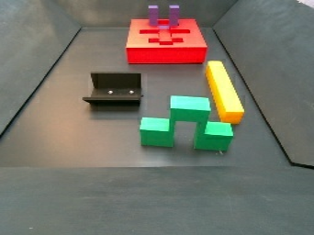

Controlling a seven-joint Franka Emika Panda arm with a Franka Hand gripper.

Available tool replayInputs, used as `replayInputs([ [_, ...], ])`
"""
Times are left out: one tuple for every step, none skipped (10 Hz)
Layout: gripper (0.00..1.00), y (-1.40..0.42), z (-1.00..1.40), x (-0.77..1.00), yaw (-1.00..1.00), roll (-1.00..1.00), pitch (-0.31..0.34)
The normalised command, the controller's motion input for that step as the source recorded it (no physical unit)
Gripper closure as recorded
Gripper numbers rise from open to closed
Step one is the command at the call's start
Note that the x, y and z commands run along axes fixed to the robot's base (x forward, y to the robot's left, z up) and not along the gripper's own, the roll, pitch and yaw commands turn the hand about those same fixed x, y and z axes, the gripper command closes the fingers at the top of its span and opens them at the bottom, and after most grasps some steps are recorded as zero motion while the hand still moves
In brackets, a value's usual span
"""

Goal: Pick up the blue object. Move up. Place the blue object on the fixture. Regrasp the blue object. Move to above the board. Insert the blue object.
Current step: Insert the blue object.

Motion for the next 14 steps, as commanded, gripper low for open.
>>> replayInputs([
  [1.0, 0.0, -0.26, 0.68, 0.17, 0.0, 0.043],
  [1.0, 0.0, -0.53, 1.0, 0.05, -0.13, 0.0],
  [1.0, 0.0, -0.77, 0.91, 0.05, -0.14, -0.111],
  [1.0, -0.02, -0.89, 0.77, 0.03, -0.08, -0.167],
  [1.0, 0.0, -0.9, 0.76, 0.04, -0.08, -0.17],
  [1.0, 0.0, -0.86, 0.78, 0.03, -0.09, -0.187],
  [1.0, -0.04, -0.77, 0.71, 0.0, -0.08, -0.244],
  [1.0, 0.0, -0.42, 0.0, -0.06, -0.16, -0.377],
  [1.0, 0.1, -0.26, -0.3, -0.1, -0.22, -0.439],
  [1.0, 0.28, -0.18, -0.43, -0.17, -0.25, -0.454],
  [1.0, 0.32, -0.01, -0.46, 0.0, -0.28, -0.5],
  [1.0, 0.31, 0.0, -0.45, 0.0, -0.3, -0.5],
  [1.0, 0.31, 0.0, -0.42, 0.0, -0.32, -0.5],
  [1.0, 0.3, -0.1, -0.41, 0.01, -0.3, -0.476],
])
